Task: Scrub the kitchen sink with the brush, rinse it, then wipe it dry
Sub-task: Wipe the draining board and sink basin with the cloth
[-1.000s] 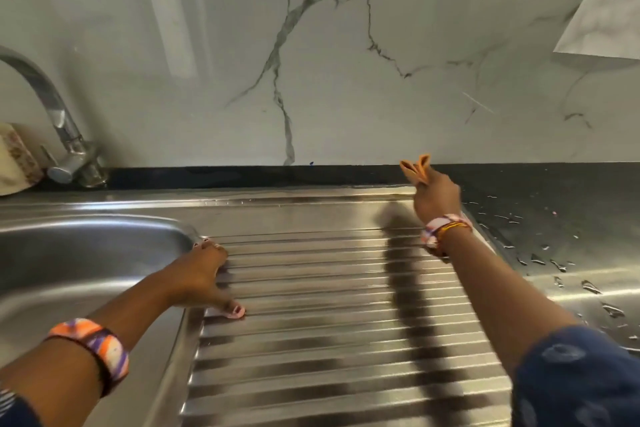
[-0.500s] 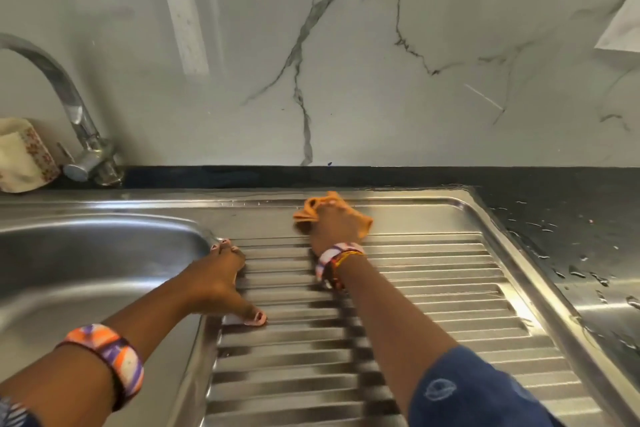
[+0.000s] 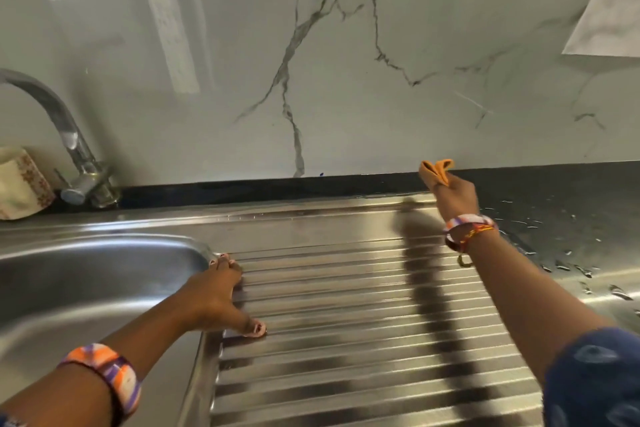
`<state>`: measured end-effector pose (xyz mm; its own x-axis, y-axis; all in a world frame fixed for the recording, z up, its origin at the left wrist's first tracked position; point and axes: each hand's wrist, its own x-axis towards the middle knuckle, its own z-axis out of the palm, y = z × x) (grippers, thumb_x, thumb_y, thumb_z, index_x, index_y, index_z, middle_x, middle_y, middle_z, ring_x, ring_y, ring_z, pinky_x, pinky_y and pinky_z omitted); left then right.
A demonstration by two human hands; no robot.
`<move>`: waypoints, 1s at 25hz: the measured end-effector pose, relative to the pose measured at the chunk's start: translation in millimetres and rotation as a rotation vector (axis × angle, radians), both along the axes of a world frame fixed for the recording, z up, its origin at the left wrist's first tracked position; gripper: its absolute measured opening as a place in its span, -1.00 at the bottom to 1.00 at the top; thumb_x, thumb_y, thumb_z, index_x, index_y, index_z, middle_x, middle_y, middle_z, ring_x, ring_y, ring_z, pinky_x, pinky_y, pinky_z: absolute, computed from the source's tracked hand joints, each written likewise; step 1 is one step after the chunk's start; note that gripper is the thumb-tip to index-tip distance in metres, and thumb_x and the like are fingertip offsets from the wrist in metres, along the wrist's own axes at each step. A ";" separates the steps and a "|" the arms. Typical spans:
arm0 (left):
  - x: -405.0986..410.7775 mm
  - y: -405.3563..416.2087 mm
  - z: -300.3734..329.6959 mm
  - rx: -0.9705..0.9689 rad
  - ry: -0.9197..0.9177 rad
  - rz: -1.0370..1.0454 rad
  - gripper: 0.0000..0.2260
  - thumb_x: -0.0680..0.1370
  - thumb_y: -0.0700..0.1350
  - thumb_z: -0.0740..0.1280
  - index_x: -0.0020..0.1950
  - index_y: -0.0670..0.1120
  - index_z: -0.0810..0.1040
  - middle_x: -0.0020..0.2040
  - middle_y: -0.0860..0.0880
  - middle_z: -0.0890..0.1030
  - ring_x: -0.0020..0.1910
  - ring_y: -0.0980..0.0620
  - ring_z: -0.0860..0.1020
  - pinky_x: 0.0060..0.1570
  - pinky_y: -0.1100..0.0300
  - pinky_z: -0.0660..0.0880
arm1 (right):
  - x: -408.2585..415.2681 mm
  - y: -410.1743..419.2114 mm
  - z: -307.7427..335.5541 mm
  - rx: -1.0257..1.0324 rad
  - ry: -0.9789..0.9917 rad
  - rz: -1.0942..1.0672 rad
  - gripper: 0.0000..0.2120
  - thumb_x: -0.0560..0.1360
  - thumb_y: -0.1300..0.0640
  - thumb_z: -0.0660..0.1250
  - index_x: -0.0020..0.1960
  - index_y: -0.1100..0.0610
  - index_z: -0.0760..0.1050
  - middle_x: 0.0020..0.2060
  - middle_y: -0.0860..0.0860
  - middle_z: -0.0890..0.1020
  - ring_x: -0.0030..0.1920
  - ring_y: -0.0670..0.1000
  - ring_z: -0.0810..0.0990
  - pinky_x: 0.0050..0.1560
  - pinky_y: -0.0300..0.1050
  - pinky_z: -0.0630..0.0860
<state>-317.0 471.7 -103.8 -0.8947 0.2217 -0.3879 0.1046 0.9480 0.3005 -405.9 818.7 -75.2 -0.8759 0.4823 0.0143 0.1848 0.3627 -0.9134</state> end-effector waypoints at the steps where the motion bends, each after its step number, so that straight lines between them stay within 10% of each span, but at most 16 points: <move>1: 1.2 -0.4 -0.3 0.006 -0.012 0.008 -0.06 0.27 0.32 0.43 0.48 -0.11 0.18 0.47 -0.06 0.25 0.34 0.03 0.36 0.25 0.28 0.36 | -12.4 14.0 -11.7 0.180 -0.129 0.029 -0.52 0.48 -0.25 0.22 0.22 0.05 0.53 0.21 0.12 0.56 0.32 0.22 0.42 0.33 0.14 0.29; 6: 4.4 -4.0 0.5 0.026 -0.004 0.046 0.50 -0.31 0.63 0.01 0.55 -0.07 0.03 0.56 -0.04 0.05 0.49 -0.03 0.20 0.38 0.20 0.26 | -34.4 -30.5 -42.6 0.632 -0.316 0.172 -0.56 0.62 0.08 0.09 0.48 -0.03 0.16 0.51 0.00 0.12 0.51 0.23 -0.01 0.43 0.33 -0.02; 13: 0.0 -0.2 -4.9 0.039 -0.019 0.059 -0.04 0.35 0.25 0.43 0.55 -0.11 0.02 0.57 -0.06 -0.02 0.51 -0.05 0.14 0.41 0.20 0.21 | -36.3 -177.3 -53.5 0.783 -0.246 0.482 -0.50 0.60 0.08 0.10 0.50 -0.08 0.07 0.53 -0.11 -0.01 0.52 0.18 -0.17 0.43 0.32 -0.11; 18: -13.1 1.4 -6.4 -0.014 -0.073 0.027 -0.19 0.32 0.20 0.49 0.45 -0.06 0.26 0.41 -0.03 0.37 0.33 0.01 0.40 0.28 0.19 0.40 | -17.0 -234.2 -35.9 0.445 -0.191 0.781 -0.57 0.62 0.10 0.09 0.48 0.04 0.20 0.49 0.03 0.21 0.49 0.10 0.12 0.42 0.07 0.13; 22: -10.8 -1.3 -0.6 0.021 -0.106 -0.013 -0.23 0.38 0.13 0.47 0.46 -0.09 0.21 0.42 -0.03 0.33 0.37 0.00 0.36 0.35 0.17 0.35 | -3.4 -193.2 -5.7 -0.592 -0.020 0.622 -0.81 0.46 0.33 0.30 0.05 0.25 0.57 -0.30 0.02 0.63 -0.20 0.01 0.52 -0.13 -0.21 0.45; 25: -7.4 -4.2 0.4 -0.005 -0.043 -0.044 -0.27 0.37 0.17 0.46 0.42 -0.09 0.26 0.37 -0.03 0.38 0.29 0.02 0.42 0.28 0.19 0.42 | -8.8 -108.5 6.1 -0.332 0.129 0.262 -0.83 0.55 0.26 0.26 -0.06 0.22 0.64 -0.26 0.04 0.64 -0.16 0.00 0.62 0.01 -0.10 0.58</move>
<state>-324.4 467.5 -103.4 -0.8665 0.2588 -0.4268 0.1338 0.9442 0.3009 -414.7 710.2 -69.0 -0.9705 0.2407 0.0136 0.0022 0.0651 -0.9979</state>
